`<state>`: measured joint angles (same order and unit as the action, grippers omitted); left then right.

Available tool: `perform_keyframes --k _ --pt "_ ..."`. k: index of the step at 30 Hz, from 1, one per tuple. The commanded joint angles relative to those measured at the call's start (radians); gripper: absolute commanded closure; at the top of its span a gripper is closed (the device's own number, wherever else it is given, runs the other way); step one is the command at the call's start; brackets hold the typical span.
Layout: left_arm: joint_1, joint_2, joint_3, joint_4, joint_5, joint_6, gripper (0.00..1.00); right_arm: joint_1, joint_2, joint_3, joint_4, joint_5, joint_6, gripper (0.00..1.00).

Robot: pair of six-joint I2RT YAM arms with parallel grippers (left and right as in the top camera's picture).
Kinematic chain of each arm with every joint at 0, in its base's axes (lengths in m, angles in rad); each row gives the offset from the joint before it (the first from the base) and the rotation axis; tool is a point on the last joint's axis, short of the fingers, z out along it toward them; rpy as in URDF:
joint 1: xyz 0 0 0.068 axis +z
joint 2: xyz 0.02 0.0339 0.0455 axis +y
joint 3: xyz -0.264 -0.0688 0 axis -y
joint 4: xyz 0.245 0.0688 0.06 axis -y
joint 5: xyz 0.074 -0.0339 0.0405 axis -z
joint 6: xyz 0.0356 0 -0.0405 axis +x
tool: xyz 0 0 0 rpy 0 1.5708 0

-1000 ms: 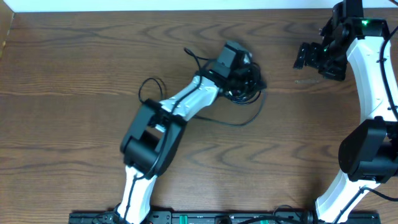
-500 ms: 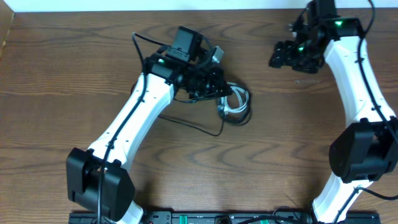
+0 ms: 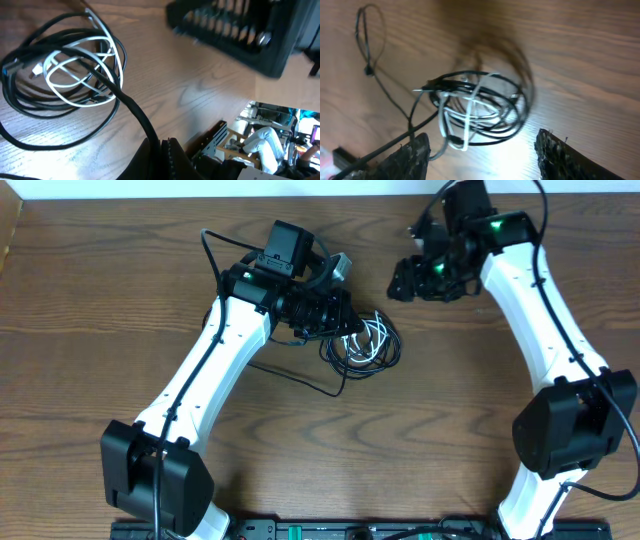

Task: Untangle cables

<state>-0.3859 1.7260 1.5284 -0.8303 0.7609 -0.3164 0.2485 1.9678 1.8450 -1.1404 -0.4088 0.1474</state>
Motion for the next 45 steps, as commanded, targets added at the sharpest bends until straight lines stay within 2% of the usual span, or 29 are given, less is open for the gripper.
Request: perform_keyframes --k 1,9,16,19,25,26,27,38,45 --pt "0.023 -0.030 0.012 0.009 0.013 0.015 0.93 0.028 -0.019 -0.039 0.012 -0.054 0.018 0.35" --pt "0.054 -0.030 0.012 0.040 0.005 -0.018 0.93 0.090 -0.019 -0.172 0.116 -0.100 0.101 0.36" --pt "0.056 -0.030 0.012 0.070 0.005 -0.037 0.93 0.114 -0.019 -0.267 0.208 -0.099 0.157 0.46" --pt "0.056 -0.030 0.012 0.085 0.005 -0.041 0.93 0.114 -0.019 -0.317 0.254 -0.092 0.182 0.57" --pt "0.086 -0.041 0.019 0.095 0.006 -0.067 0.93 0.105 -0.019 -0.373 0.285 0.077 0.236 0.83" --pt "0.121 -0.068 0.021 0.095 0.007 -0.082 0.92 0.091 -0.019 -0.373 0.285 0.115 0.242 0.95" --pt "0.137 -0.085 0.021 0.095 0.007 -0.083 0.93 0.084 -0.019 -0.373 0.285 0.120 0.244 0.98" --pt "0.404 -0.342 0.021 0.082 0.025 -0.098 0.93 0.043 -0.019 -0.381 0.285 0.164 0.249 0.99" --pt "0.585 -0.420 0.021 0.079 0.107 -0.099 0.93 0.023 -0.019 -0.385 0.283 0.175 0.261 0.99"
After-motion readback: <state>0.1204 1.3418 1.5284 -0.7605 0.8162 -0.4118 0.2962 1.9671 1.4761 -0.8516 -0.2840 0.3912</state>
